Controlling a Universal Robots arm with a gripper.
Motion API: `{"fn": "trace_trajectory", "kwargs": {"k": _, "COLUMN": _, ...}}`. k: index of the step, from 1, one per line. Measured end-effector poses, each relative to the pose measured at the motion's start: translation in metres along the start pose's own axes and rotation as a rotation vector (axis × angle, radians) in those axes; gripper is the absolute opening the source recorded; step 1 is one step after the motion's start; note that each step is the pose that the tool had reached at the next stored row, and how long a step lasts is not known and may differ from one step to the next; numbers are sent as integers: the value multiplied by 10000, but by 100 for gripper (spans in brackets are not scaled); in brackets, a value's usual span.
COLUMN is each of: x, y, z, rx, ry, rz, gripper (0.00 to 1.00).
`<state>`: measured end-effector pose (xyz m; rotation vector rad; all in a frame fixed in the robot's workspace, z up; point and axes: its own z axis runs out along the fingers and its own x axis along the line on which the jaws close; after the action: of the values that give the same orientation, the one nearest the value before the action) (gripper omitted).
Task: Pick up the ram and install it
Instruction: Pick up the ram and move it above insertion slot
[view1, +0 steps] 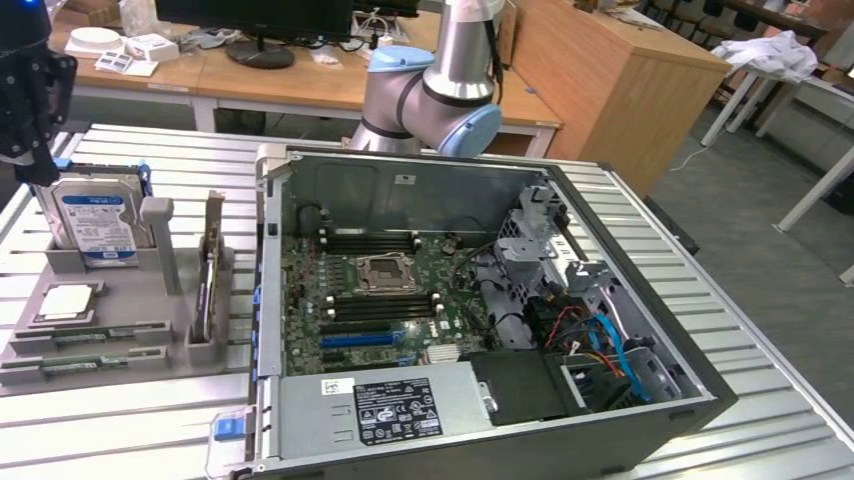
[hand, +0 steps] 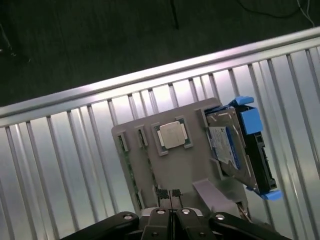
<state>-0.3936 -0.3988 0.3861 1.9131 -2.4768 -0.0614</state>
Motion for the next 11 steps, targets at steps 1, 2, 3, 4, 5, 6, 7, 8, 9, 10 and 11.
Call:
{"fn": "trace_trajectory", "kwargs": {"k": 1, "x": 0, "y": 0, "z": 1, "rx": -2, "ry": 7, "rz": -180, "gripper": 11}}
{"fn": "trace_trajectory", "kwargs": {"k": 2, "x": 0, "y": 0, "z": 1, "rx": -6, "ry": 13, "rz": -359, "gripper": 11}}
{"fn": "trace_trajectory", "kwargs": {"k": 3, "x": 0, "y": 0, "z": 1, "rx": -8, "ry": 21, "rz": -549, "gripper": 11}}
{"fn": "trace_trajectory", "kwargs": {"k": 4, "x": 0, "y": 0, "z": 1, "rx": -11, "ry": 27, "rz": -729, "gripper": 11}}
{"fn": "trace_trajectory", "kwargs": {"k": 5, "x": 0, "y": 0, "z": 1, "rx": -14, "ry": 34, "rz": -909, "gripper": 11}}
{"fn": "trace_trajectory", "kwargs": {"k": 6, "x": 0, "y": 0, "z": 1, "rx": -16, "ry": 41, "rz": -1090, "gripper": 11}}
{"fn": "trace_trajectory", "kwargs": {"k": 7, "x": 0, "y": 0, "z": 1, "rx": -19, "ry": 48, "rz": -1268, "gripper": 11}}
{"fn": "trace_trajectory", "kwargs": {"k": 8, "x": 0, "y": 0, "z": 1, "rx": -22, "ry": 56, "rz": -1448, "gripper": 11}}
{"fn": "trace_trajectory", "kwargs": {"k": 9, "x": 0, "y": 0, "z": 2, "rx": -24, "ry": 63, "rz": -1644, "gripper": 11}}
{"fn": "trace_trajectory", "kwargs": {"k": 10, "x": 0, "y": 0, "z": 2, "rx": -26, "ry": 71, "rz": -1824, "gripper": 11}}
{"fn": "trace_trajectory", "kwargs": {"k": 11, "x": 0, "y": 0, "z": 2, "rx": -29, "ry": 78, "rz": -2004, "gripper": 11}}
